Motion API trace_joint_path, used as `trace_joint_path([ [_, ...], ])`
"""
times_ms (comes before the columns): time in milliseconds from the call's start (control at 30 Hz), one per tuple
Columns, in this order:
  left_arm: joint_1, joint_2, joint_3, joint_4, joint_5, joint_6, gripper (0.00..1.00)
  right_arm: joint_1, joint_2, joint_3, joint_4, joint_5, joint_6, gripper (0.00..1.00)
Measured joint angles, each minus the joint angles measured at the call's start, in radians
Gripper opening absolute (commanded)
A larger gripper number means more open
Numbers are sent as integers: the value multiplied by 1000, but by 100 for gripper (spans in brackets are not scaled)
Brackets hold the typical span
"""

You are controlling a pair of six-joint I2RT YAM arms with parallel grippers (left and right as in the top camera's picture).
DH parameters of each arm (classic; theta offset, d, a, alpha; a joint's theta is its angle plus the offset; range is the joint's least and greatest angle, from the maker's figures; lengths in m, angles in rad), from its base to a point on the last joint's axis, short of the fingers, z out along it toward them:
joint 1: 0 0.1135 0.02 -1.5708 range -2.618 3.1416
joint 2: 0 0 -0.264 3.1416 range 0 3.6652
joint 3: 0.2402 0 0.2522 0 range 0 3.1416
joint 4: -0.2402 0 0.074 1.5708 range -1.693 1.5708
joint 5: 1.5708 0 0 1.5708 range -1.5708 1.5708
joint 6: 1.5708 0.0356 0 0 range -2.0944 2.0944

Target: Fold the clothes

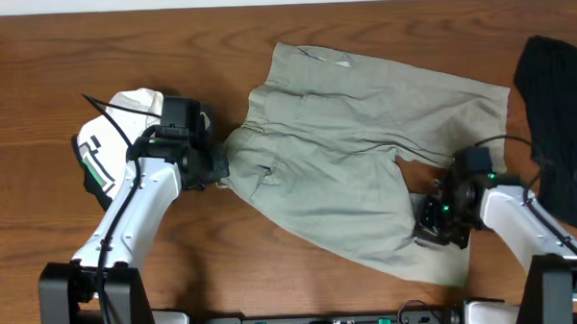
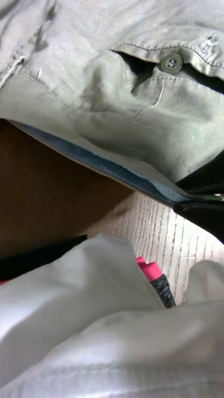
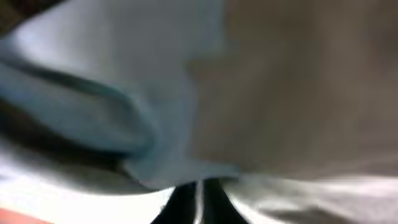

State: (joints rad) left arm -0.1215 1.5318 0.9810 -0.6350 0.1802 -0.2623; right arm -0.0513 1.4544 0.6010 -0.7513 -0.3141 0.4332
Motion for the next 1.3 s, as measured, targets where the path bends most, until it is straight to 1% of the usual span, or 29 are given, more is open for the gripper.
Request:
trace_joint_path([
  [167, 0, 0, 0, 2, 0, 0, 6, 0, -22, -15, 148, 43, 85, 1],
  [300, 0, 0, 0, 15, 10, 0, 6, -6, -19, -21, 323, 133, 141, 1],
  [367, 0, 0, 0, 33, 29, 0, 7, -23, -8, -23, 422, 161, 158, 1],
  [433, 0, 0, 0, 53, 51, -1, 7, -40, 0, -21, 485, 166, 164, 2],
  [467, 0, 0, 0, 61, 60, 0, 7, -51, 4, -19, 508, 164, 162, 4],
  [500, 0, 0, 0, 71, 74, 0, 7, -63, 8, -13, 519, 158, 161, 11],
  [533, 0, 0, 0, 76, 80, 0, 7, -73, 11, -4, 518, 149, 154, 22],
  [567, 0, 0, 0, 81, 84, 0, 7, -81, 12, 7, 509, 142, 141, 34],
  [600, 0, 0, 0, 84, 87, 0, 7, -95, 12, 31, 481, 119, 115, 40],
  [667, 0, 0, 0, 85, 90, -1, 7, -114, 12, 96, 398, 82, 64, 45],
  [700, 0, 0, 0, 86, 93, 0, 7, -125, 11, 151, 303, 59, 28, 45],
  [733, 0, 0, 0, 85, 95, 0, 7, -127, 11, 167, 281, 52, 23, 45],
  [767, 0, 0, 0, 86, 98, 0, 7, -137, 9, 225, 164, 40, -6, 45],
  [933, 0, 0, 0, 86, 102, -1, 7, -151, -14, 362, -192, 14, -81, 34],
  [967, 0, 0, 0, 86, 102, 0, 7, -151, -20, 369, -249, 14, -85, 34],
  [1033, 0, 0, 0, 87, 102, 0, 7, -151, -25, 365, -328, 18, -75, 38],
  [1133, 0, 0, 0, 89, 102, 0, 8, -151, -25, 309, -341, 43, -32, 54],
  [1200, 0, 0, 0, 90, 102, 0, 8, -152, -25, 238, -299, 66, 0, 58],
  [1267, 0, 0, 0, 88, 101, 0, 10, -158, -24, 168, -250, 87, 38, 64],
  [1300, 0, 0, 0, 86, 102, -1, 11, -163, -24, 138, -226, 93, 53, 65],
])
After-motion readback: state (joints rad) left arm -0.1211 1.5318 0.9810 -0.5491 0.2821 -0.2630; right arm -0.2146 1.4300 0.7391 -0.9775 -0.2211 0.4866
